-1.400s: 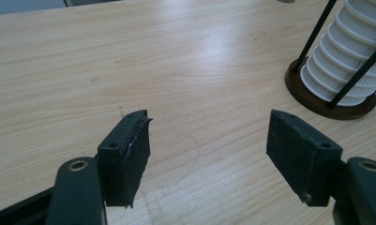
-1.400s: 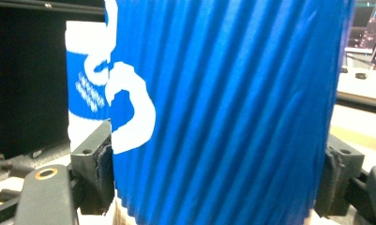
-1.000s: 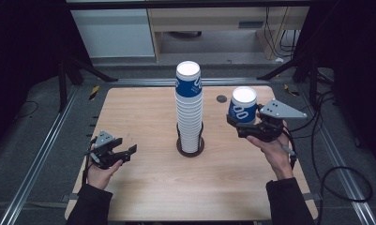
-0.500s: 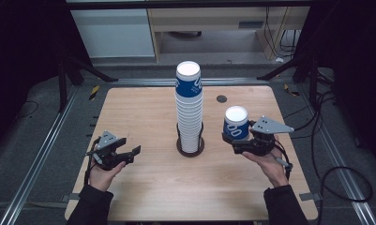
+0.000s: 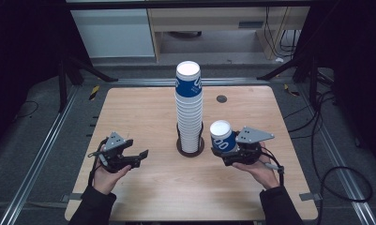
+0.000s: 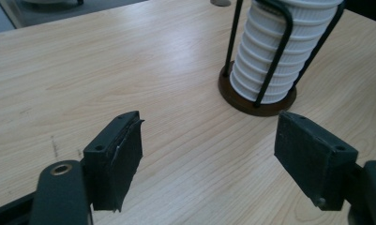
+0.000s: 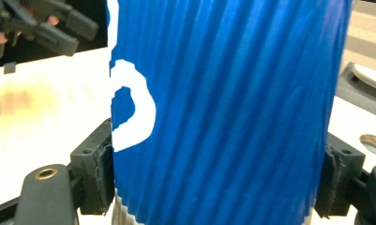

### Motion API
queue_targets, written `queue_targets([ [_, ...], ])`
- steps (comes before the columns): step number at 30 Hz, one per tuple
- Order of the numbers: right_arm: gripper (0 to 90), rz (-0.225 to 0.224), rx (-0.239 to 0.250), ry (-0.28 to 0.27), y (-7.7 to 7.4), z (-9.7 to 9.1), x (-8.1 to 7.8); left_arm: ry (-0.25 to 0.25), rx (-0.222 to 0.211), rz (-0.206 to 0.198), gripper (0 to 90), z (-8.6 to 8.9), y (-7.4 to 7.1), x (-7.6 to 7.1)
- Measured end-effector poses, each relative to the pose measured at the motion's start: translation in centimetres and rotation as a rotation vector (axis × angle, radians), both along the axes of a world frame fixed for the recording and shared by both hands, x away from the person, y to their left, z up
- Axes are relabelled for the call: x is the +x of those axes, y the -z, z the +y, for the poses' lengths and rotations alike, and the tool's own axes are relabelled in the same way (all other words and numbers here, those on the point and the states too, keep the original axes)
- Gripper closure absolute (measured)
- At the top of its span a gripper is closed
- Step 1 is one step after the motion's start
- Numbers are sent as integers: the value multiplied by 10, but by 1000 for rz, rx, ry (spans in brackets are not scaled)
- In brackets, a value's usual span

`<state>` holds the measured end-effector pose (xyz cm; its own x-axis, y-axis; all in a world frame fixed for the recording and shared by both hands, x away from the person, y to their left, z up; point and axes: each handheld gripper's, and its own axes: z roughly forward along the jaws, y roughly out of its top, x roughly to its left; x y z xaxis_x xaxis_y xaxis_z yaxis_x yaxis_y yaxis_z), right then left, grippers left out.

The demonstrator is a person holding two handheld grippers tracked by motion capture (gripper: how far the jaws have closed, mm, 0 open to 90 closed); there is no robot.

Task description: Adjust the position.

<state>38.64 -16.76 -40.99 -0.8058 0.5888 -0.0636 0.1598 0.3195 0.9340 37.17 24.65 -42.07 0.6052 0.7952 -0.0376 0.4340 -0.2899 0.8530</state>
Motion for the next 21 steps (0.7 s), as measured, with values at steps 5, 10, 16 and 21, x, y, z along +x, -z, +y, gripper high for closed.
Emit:
queue_targets([
  [5, 196, 0, -26, -44, 3, 10, -3, 40, -2, -14, 221, -10, -6, -5],
  [10, 196, 12, -33, -78, 8, 20, -4, 85, -11, -28, 213, -18, -13, -11],
  [16, 195, 28, -57, -116, 16, 33, -4, 109, -24, -46, 206, -27, -18, -14],
  [21, 195, 35, -68, -134, 23, 43, -4, 130, -35, -38, 202, -33, -19, -14],
])
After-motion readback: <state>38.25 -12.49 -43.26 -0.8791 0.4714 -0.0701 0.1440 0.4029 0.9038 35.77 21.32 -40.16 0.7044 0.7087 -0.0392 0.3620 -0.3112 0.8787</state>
